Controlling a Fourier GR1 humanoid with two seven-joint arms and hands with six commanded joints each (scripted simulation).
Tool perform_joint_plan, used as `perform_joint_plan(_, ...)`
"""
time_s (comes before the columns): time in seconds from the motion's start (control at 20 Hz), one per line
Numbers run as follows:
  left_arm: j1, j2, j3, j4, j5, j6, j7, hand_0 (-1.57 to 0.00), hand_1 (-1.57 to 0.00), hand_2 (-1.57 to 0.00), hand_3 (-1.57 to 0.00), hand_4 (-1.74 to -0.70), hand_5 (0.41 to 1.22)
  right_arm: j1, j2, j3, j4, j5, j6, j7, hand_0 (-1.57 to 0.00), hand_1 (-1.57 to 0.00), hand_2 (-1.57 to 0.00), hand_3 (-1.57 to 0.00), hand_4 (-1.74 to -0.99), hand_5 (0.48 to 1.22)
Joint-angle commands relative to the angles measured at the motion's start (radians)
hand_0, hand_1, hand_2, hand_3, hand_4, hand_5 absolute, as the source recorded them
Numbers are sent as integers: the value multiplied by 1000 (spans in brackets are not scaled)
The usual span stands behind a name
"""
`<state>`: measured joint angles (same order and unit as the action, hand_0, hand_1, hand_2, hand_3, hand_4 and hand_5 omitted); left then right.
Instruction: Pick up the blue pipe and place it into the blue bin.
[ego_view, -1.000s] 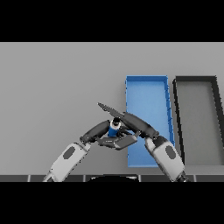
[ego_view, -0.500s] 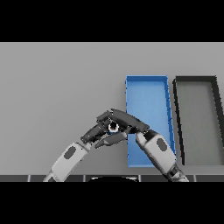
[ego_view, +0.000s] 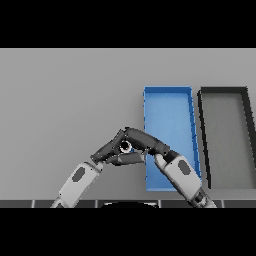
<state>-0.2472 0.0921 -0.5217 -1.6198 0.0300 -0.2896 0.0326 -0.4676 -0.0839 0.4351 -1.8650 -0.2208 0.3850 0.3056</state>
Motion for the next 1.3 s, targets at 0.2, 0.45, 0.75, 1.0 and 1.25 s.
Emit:
perform_joint_plan(0.2, -2, 22, 12, 3, -75, -53, -10, -668, -634, -608, -616, -1226, 1221, -17, -7, 16, 0, 15, -43, 18, -1558, -1558, -1559, -1555, -1485, 1205)
perform_joint_plan(0.45, 1, 0, 18, 16, -181, -52, -50, -218, -207, -198, -201, -923, 899, -10, -19, 27, -22, 18, -69, 41, -1567, -1567, -1567, -1566, -1488, 1216)
perform_joint_plan(0.75, 18, -17, 49, 37, -128, -53, 1, -57, -54, -51, -52, -884, 654, -14, -39, 15, -9, 20, -84, 12, -1570, -1570, -1570, -1570, -1488, 1220)
perform_joint_plan(1.0, 41, -27, 51, 18, -112, -44, 57, -18, -17, -16, -16, -909, 564, -10, -10, -23, -45, -205, -123, 106, -1571, -1571, -1571, -1571, -1490, 1221)
perform_joint_plan(1.25, 58, -16, 48, -8, -99, -53, 80, -5, -5, -5, -5, -925, 500, -187, -36, -118, -83, -377, -270, 231, -1571, -1571, -1571, -1571, -1492, 1221)
